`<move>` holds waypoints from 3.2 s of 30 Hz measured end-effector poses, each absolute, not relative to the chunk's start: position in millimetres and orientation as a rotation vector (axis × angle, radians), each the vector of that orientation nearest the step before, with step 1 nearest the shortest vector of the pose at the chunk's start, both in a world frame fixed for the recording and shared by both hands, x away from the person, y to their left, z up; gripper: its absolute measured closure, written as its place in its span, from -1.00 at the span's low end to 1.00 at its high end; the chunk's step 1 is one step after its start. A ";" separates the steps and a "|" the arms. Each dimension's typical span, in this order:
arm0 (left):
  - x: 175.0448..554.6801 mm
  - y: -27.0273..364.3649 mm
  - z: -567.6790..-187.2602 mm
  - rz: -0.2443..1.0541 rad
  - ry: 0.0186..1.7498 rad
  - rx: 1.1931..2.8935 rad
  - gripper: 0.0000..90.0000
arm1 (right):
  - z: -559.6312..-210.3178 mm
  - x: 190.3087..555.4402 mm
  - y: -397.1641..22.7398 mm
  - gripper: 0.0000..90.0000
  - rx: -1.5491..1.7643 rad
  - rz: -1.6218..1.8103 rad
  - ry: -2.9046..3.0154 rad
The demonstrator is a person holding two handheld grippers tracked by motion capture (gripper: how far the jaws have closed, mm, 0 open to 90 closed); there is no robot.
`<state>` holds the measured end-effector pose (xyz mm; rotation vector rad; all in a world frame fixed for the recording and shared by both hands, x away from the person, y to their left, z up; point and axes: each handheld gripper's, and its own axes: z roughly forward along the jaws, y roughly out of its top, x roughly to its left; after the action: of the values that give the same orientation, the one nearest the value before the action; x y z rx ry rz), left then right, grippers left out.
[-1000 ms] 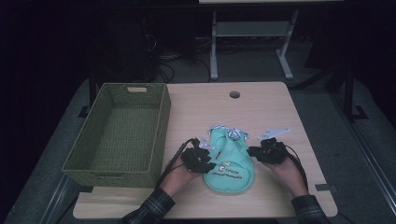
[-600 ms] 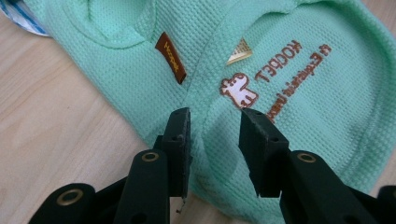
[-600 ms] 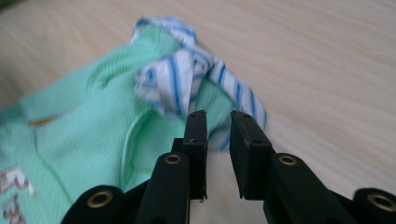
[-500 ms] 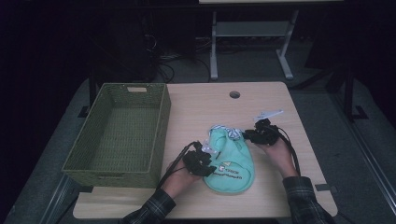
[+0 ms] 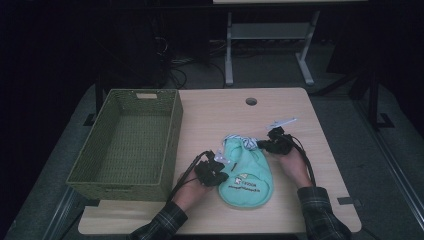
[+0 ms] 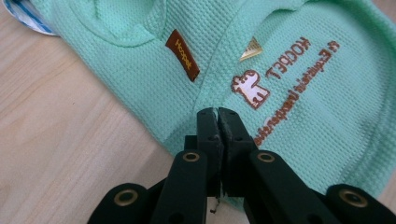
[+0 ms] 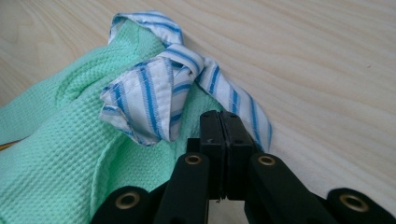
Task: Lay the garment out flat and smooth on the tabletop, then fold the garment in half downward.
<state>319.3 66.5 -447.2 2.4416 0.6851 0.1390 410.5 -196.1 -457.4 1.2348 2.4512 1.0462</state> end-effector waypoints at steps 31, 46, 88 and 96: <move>322.3 69.6 -424.7 0.164 0.667 2.381 0.99 | -439.2 392.4 -219.6 0.97 1.200 1.066 2.386; 358.3 44.6 -445.4 0.166 0.646 2.393 0.99 | -443.6 337.6 -223.5 0.99 1.116 1.063 2.451; 317.5 53.7 -432.3 0.128 0.643 2.404 0.64 | -465.7 322.9 -221.9 0.99 1.081 0.989 2.534; 345.5 74.7 -428.5 0.216 0.823 2.317 0.34 | -465.9 323.1 -222.4 0.98 1.087 0.996 2.536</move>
<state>345.5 74.7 -428.5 2.3173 0.8228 0.2164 323.1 -222.4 -465.9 1.0871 2.5356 0.9963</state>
